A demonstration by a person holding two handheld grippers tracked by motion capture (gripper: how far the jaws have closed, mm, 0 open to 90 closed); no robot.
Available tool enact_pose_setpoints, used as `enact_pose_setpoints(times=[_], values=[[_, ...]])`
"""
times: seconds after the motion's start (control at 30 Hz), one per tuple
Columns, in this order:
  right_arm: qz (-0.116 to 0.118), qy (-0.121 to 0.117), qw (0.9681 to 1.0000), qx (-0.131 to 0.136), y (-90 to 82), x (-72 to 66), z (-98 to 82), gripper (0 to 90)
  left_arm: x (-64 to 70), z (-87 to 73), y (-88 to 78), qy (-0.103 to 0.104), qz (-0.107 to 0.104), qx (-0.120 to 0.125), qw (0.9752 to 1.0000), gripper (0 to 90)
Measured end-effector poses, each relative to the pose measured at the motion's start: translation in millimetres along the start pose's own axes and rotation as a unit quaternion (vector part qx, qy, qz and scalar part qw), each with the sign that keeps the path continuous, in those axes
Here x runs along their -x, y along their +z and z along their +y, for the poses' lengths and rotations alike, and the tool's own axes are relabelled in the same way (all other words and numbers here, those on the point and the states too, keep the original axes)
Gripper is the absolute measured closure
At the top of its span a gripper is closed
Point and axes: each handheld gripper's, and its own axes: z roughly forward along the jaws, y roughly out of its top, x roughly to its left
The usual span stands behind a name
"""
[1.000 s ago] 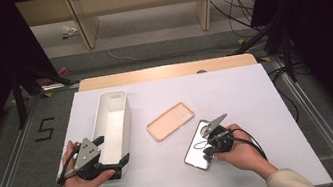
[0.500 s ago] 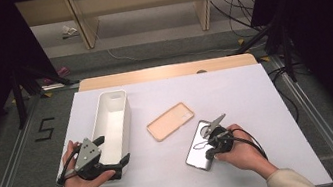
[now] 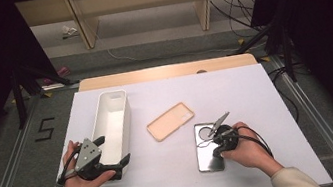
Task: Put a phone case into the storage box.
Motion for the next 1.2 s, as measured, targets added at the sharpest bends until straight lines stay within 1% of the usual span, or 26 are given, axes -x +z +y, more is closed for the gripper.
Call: enact_pose_setpoints(times=[0.3, 0.53, 0.63, 0.7, 0.73, 0.77, 0.8, 0.87, 0.9, 0.93, 0.97, 1.0, 1.03, 1.07, 1.1, 1.13, 1.2], values=[[-0.002, 0.006, 1.0, -0.003, -0.9, 1.7, -1.5, 90.0, 0.2, 0.0, -0.1, 0.002, -0.001, -0.001, 1.0, 0.0], [0.002, 0.0, 1.0, 0.002, -1.2, 2.2, -2.5, 90.0, 0.9, -0.1, 0.0, 0.003, -0.002, -0.002, 1.0, 0.0], [0.007, -0.009, 0.9998, 0.016, -3.9, 1.6, -1.9, 90.0, 0.5, -0.2, 0.0, 0.003, -0.002, -0.001, 1.0, 0.0], [0.015, -0.025, 0.999, 0.034, -7.9, 0.2, -0.7, 89.8, 0.4, -0.2, 0.1, 0.003, -0.002, -0.001, 1.0, 0.0], [0.014, -0.035, 0.9985, 0.041, -10.3, -0.4, -0.1, 86.2, 0.5, -0.2, 0.1, 0.003, -0.002, -0.001, 1.0, 0.0], [0.009, -0.05, 0.9976, 0.048, -11.9, -1.1, 0.5, 84.4, 0.5, -0.1, 0.1, 0.004, -0.002, -0.001, 1.0, 0.0], [0.007, -0.057, 0.997, 0.051, -13.4, -1.8, 0.8, 82.3, 0.5, -0.1, 0.1, 0.004, -0.002, -0.001, 1.0, 0.0], [0.007, -0.066, 0.9961, 0.058, -15.8, -2.5, 0.9, 77.7, 0.7, -0.1, 0.1, 0.003, -0.001, -0.001, 1.0, 0.0], [0.007, -0.066, 0.9961, 0.058, -15.8, -2.5, 0.9, 77.7, 0.8, -0.1, 0.0, 0.002, -0.002, -0.001, 1.0, 0.0], [0.008, -0.078, 0.995, 0.061, -17.4, -2.8, 1.1, 72.0, 0.8, -0.1, 0.0, 0.002, -0.002, -0.001, 1.0, 0.0], [0.011, -0.086, 0.9944, 0.06, -18.4, -2.7, 1.2, 68.7, 0.8, -0.1, 0.1, 0.002, -0.002, -0.001, 1.0, 0.0], [0.011, -0.086, 0.9944, 0.06, -18.4, -2.7, 1.2, 68.7, 0.9, -0.1, 0.1, 0.002, -0.002, -0.001, 1.0, 0.0], [0.014, -0.105, 0.993, 0.053, -19.2, -2.9, 1.5, 62.5, 0.9, -0.1, 0.1, 0.002, -0.002, -0.001, 1.0, 0.0], [0.014, -0.11, 0.9926, 0.051, -19.5, -3.6, 1.5, 60.5, 0.9, -0.1, 0.1, 0.003, -0.002, -0.001, 1.0, 0.0], [0.014, -0.11, 0.9926, 0.051, -19.5, -3.6, 1.5, 60.5, 0.9, -0.1, 0.1, 0.003, -0.002, -0.001, 1.0, 0.0], [0.019, -0.116, 0.9922, 0.04, -19.2, -4.7, 1.4, 51.1, 0.9, -0.1, 0.1, 0.002, -0.002, -0.001, 1.0, 0.0], [0.017, -0.129, 0.991, 0.028, -17.9, -6.6, 1.1, 46.1, 0.9, -0.1, 0.2, 0.002, -0.002, -0.001, 1.0, 0.0]])
